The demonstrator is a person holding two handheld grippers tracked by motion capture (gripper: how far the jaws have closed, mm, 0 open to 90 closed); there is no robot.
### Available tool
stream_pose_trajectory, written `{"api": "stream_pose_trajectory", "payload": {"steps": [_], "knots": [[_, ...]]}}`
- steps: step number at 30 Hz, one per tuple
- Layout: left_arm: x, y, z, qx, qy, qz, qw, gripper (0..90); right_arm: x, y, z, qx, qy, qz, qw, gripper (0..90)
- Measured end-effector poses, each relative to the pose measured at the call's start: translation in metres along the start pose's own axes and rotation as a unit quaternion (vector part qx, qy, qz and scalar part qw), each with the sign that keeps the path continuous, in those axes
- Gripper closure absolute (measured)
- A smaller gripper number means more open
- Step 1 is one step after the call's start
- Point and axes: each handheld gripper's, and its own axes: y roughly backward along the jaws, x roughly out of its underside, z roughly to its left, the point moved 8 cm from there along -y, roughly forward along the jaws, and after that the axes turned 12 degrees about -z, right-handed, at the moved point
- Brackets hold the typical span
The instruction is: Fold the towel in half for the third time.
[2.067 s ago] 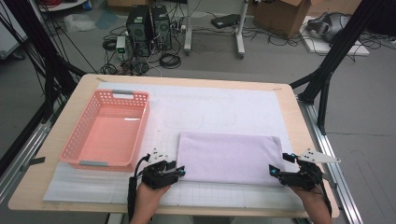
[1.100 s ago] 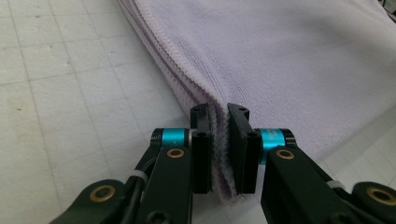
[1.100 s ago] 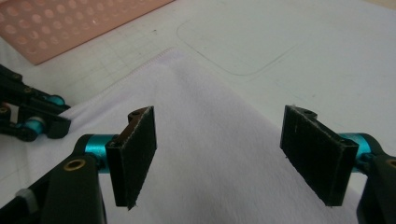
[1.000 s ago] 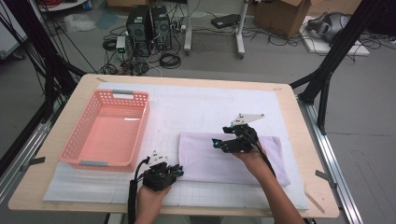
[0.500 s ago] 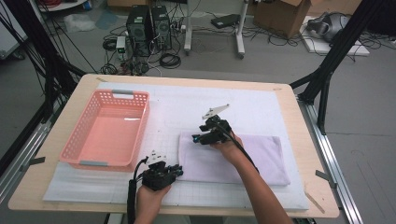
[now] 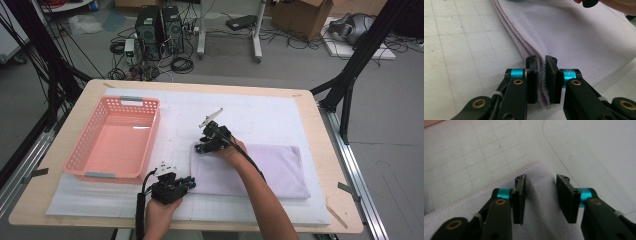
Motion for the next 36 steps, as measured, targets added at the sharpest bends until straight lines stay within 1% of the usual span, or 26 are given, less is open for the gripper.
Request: {"api": "stream_pose_trajectory", "payload": {"steps": [1, 2, 3, 5, 6, 7, 8, 11, 12, 13, 14, 15, 17, 18, 19, 20, 23, 25, 28, 30, 36], "knots": [[0.0, 0.0, 0.0, 0.002, 0.0, 0.001, 1.0, 80.5, 0.0, 0.0, 0.0, -0.003, 0.004, 0.003, 1.0, 65.7], [0.0, 0.0, 0.001, 0.004, 0.002, 0.001, 1.0, 80.6, -0.001, 0.001, 0.002, -0.006, 0.001, 0.007, 1.0, 72.9], [0.0, 0.0, 0.001, 0.004, 0.002, 0.001, 1.0, 80.8, -0.002, 0.002, 0.004, -0.007, 0.003, 0.012, 0.9999, 78.7], [-0.001, 0.002, 0.002, 0.005, 0.005, 0.004, 1.0, 81.5, -0.004, 0.002, 0.005, -0.002, 0.009, 0.01, 0.9999, 81.6], [-0.001, 0.004, 0.003, 0.007, 0.007, 0.004, 0.9999, 81.8, -0.005, 0.002, 0.007, -0.003, 0.005, 0.006, 1.0, 82.0], [-0.002, 0.006, 0.004, 0.005, 0.01, 0.002, 0.9999, 82.1, -0.009, 0.002, 0.008, -0.008, 0.001, -0.007, 0.9999, 82.1], [-0.005, 0.009, 0.005, 0.005, 0.012, -0.002, 0.9999, 82.1, -0.011, 0.003, 0.009, -0.012, -0.002, -0.013, 0.9998, 82.1], [-0.016, 0.018, 0.007, 0.009, 0.018, -0.023, 0.9995, 82.2, -0.022, 0.008, 0.014, -0.014, 0.005, -0.047, 0.9988, 82.2], [-0.021, 0.022, 0.007, 0.013, 0.02, -0.031, 0.9993, 82.3, -0.025, 0.01, 0.016, -0.015, 0.007, -0.055, 0.9984, 82.2], [-0.025, 0.025, 0.005, 0.016, 0.024, -0.039, 0.9988, 82.4, -0.029, 0.012, 0.018, -0.019, 0.004, -0.064, 0.9978, 82.2], [-0.03, 0.028, 0.004, 0.021, 0.024, -0.047, 0.9984, 82.4, -0.034, 0.015, 0.02, -0.023, 0.003, -0.074, 0.997, 82.2], [-0.035, 0.032, 0.002, 0.03, 0.026, -0.058, 0.9976, 82.4, -0.038, 0.018, 0.022, -0.028, 0.001, -0.082, 0.9963, 82.2], [-0.047, 0.039, -0.004, 0.058, 0.03, -0.084, 0.9944, 82.4, -0.049, 0.025, 0.027, -0.039, -0.002, -0.105, 0.9937, 82.2], [-0.053, 0.042, -0.007, 0.063, 0.033, -0.093, 0.9931, 82.4, -0.054, 0.03, 0.029, -0.045, -0.005, -0.122, 0.9914, 82.2], [-0.057, 0.044, -0.01, 0.067, 0.03, -0.097, 0.9925, 82.4, -0.058, 0.034, 0.031, -0.051, -0.009, -0.136, 0.9893, 82.2], [-0.061, 0.044, -0.013, 0.073, 0.024, -0.098, 0.9923, 82.4, -0.061, 0.039, 0.031, -0.053, -0.009, -0.144, 0.988, 82.2], [-0.066, 0.041, -0.025, 0.088, 0.017, -0.098, 0.9912, 82.3, -0.061, 0.05, 0.03, -0.051, -0.008, -0.15, 0.9874, 82.2], [-0.066, 0.037, -0.032, 0.095, 0.012, -0.094, 0.991, 82.3, -0.059, 0.057, 0.027, -0.047, -0.007, -0.149, 0.9877, 82.1], [-0.066, 0.026, -0.042, 0.104, 0.009, -0.089, 0.9906, 82.3, -0.056, 0.066, 0.021, -0.045, -0.011, -0.154, 0.987, 82.1], [-0.067, 0.021, -0.046, 0.108, 0.011, -0.087, 0.9903, 82.3, -0.052, 0.071, 0.016, -0.039, -0.013, -0.153, 0.9874, 82.1], [-0.069, -0.002, -0.063, 0.116, -0.002, -0.067, 0.991, 82.2, -0.04, 0.089, 0.003, -0.016, -0.016, -0.146, 0.989, 81.9]]}}
